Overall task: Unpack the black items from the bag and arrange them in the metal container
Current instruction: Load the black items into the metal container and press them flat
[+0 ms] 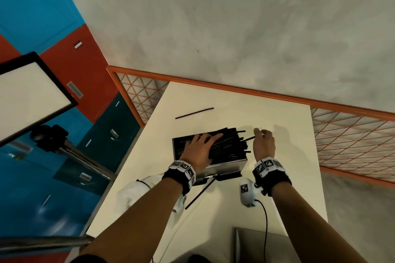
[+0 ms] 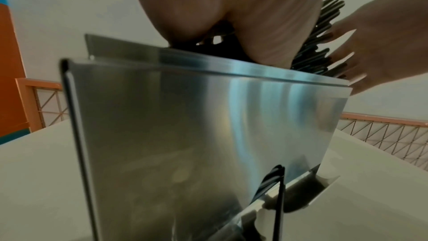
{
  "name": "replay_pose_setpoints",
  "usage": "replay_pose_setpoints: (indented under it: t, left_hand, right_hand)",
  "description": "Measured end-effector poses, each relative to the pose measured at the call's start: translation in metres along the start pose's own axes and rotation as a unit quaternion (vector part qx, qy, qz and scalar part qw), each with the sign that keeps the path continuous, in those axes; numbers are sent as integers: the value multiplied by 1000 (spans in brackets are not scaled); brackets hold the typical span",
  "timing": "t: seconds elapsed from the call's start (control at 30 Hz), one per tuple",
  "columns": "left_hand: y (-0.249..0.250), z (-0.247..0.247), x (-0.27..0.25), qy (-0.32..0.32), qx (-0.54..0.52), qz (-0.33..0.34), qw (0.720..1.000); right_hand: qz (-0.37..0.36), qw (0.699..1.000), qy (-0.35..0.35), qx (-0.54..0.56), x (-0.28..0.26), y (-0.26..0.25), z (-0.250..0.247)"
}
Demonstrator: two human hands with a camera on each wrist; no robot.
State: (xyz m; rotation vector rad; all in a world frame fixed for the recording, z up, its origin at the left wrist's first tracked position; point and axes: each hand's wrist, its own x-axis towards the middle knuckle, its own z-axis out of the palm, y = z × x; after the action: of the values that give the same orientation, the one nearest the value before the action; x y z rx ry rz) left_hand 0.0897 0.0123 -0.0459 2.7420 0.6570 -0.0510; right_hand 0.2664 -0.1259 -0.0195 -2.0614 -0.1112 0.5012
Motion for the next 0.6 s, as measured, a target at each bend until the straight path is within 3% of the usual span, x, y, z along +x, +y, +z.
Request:
replay_pose_setpoints:
  t: [0.13, 0.23, 0.33, 0.4, 0.5, 0.6]
  left_hand:
    - [-5, 4, 1, 9, -13, 13, 1000]
    - [-12, 9, -1, 45, -31, 18, 998]
    - [-15, 13, -7, 84, -35, 21, 996]
    - [-17, 15, -8, 94, -27, 22, 995]
    - [-18, 13, -5, 68, -14, 33, 997]
    - [-18, 6, 2, 9, 0, 45, 999]
  right_hand:
    - [-34, 995, -90, 22, 6, -7, 18]
    - [-105, 984, -132, -64, -6, -10, 36]
    - [-211, 949, -141, -187, -17, -3, 46]
    - [-238, 947, -125, -174, -23, -2, 45]
    - [-251, 954, -116, -115, -33, -2, 46]
    - [-267, 948, -119, -123, -34, 2, 50]
